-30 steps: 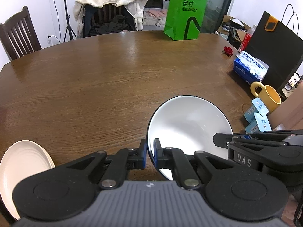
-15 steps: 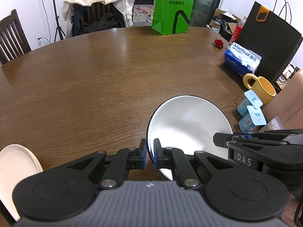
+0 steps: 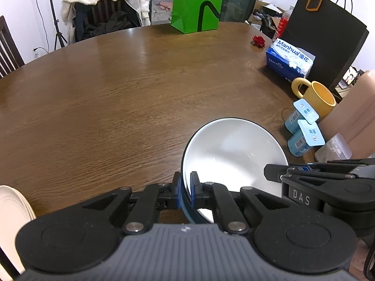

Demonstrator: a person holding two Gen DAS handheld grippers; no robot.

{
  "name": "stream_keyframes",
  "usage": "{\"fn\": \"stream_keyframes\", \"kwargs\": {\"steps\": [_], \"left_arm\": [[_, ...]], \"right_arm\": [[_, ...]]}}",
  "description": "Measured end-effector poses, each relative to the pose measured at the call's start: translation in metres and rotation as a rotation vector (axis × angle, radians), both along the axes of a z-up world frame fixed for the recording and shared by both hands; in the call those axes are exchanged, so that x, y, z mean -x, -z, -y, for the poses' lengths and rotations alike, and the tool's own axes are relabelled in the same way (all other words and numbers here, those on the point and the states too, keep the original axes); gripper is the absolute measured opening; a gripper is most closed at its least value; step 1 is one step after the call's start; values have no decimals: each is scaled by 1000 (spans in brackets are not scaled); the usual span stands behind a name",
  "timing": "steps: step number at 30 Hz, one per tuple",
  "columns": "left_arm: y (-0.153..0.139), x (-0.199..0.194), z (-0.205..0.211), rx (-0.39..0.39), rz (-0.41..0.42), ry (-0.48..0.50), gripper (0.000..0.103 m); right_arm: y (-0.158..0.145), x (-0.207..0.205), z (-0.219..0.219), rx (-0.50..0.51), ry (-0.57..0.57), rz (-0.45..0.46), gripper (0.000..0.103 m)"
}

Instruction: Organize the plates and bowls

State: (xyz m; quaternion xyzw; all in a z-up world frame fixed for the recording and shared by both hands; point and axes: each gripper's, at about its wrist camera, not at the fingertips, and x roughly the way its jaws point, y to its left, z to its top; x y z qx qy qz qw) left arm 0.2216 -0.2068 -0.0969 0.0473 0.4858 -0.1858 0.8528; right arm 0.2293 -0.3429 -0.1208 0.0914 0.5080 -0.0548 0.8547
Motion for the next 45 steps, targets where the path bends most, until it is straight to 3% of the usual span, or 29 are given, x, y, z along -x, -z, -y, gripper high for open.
{"fn": "stream_keyframes", "kwargs": {"steps": [45], "left_arm": [[39,-13,22,-59,-55,72,8]], "right_arm": [[38,-15,13,38,-8,-99,8]]}}
